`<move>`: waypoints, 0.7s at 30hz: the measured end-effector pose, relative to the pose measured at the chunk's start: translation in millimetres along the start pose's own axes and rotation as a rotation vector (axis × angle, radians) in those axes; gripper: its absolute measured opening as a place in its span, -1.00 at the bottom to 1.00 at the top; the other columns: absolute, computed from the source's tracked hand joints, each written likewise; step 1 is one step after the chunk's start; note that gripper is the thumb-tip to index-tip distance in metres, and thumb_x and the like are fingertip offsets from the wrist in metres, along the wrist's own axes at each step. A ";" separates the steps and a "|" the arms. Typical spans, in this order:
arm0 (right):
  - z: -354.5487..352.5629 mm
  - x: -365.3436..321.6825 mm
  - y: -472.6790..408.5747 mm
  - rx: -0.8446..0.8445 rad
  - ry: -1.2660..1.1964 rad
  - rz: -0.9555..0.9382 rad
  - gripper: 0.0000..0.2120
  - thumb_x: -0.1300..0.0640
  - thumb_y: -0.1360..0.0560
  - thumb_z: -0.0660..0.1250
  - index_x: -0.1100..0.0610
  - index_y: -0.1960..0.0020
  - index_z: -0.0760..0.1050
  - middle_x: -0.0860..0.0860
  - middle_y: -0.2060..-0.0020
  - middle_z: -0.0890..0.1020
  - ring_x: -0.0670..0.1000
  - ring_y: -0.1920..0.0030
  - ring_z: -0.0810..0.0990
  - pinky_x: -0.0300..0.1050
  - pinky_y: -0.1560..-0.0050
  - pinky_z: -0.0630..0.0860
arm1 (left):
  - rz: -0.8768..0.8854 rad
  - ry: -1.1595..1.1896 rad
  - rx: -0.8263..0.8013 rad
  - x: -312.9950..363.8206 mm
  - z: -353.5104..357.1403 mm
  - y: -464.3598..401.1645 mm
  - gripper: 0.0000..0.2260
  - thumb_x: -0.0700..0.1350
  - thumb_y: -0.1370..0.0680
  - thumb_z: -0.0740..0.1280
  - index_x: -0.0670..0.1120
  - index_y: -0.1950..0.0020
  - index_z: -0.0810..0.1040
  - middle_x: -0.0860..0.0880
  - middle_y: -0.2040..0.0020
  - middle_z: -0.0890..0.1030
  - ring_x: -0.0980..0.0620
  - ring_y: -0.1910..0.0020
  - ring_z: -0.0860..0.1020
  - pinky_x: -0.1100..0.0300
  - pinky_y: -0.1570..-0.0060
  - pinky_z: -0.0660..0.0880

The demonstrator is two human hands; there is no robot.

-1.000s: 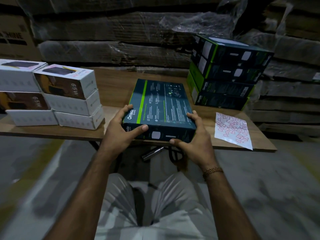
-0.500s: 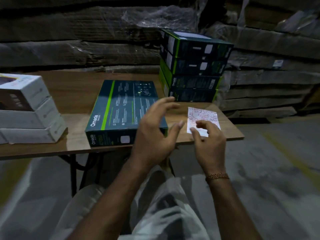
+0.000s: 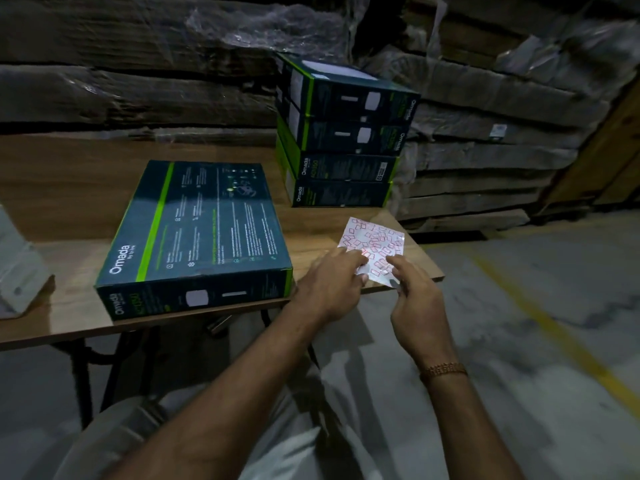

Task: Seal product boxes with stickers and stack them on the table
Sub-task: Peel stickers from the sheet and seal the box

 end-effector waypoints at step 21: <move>14.4 3.7 -13.8 -0.039 0.120 0.082 -0.79 0.16 -0.64 0.40 0.18 -0.24 0.69 0.06 -0.20 0.65 0.09 -0.27 0.55 -0.05 -0.20 0.53 | 0.042 -0.018 0.091 -4.0 -3.1 2.6 -0.64 0.04 -0.71 0.29 0.04 -0.50 0.56 0.03 -0.53 0.48 0.02 -0.57 0.31 -0.09 -0.64 0.03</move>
Point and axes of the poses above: each hand's wrist, its own y-axis away from the middle knuckle, its own z-axis out of the palm, x = y × z, the point moved 6 cm from there along -y, towards the middle knuckle
